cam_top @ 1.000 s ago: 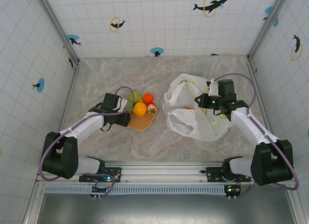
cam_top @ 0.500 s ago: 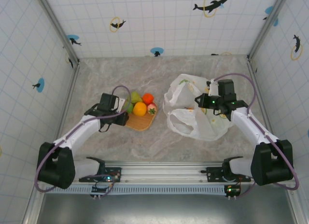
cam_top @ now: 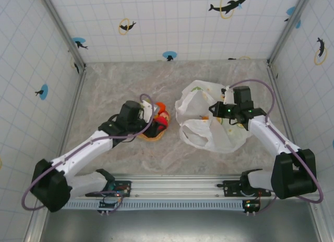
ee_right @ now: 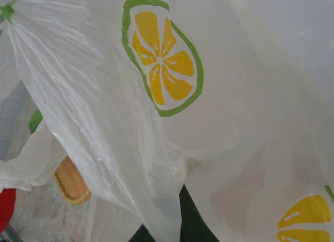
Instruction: Place the fruits into the plastic bag
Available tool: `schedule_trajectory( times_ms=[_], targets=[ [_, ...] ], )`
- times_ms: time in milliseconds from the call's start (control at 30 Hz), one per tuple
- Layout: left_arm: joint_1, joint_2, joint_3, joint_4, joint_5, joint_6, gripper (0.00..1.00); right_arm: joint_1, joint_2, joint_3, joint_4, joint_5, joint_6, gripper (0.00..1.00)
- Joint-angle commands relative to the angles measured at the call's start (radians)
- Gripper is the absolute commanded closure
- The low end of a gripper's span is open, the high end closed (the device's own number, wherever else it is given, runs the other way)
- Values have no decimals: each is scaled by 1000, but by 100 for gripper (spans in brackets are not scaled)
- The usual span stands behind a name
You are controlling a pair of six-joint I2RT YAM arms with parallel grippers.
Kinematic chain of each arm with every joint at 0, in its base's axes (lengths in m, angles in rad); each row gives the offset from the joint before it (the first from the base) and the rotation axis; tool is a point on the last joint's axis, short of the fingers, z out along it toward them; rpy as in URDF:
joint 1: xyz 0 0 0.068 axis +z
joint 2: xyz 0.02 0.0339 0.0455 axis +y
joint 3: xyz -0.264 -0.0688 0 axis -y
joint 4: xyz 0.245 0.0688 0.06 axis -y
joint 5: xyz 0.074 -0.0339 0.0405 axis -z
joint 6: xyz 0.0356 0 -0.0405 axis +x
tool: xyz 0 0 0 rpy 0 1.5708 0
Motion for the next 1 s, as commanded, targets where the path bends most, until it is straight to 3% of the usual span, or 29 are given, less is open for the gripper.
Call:
schedule_trajectory(
  times_ms=[0, 300, 467, 700, 967],
  targets=[
    [-44, 121, 82, 93, 7, -18, 52, 10, 1, 25, 32, -7, 8, 100],
    [-136, 395, 201, 255, 88, -70, 52, 18, -5, 15, 33, -14, 17, 100],
    [-169, 484, 243, 413, 128, -172, 52, 24, 0, 16, 32, -33, 17, 100],
    [-222, 627, 302, 522, -3, -209, 50, 14, -7, 68, 8, -71, 18, 100],
    [-233, 757, 330, 769, -117, -388, 48, -8, -14, 75, 4, -96, 31, 100]
  ],
)
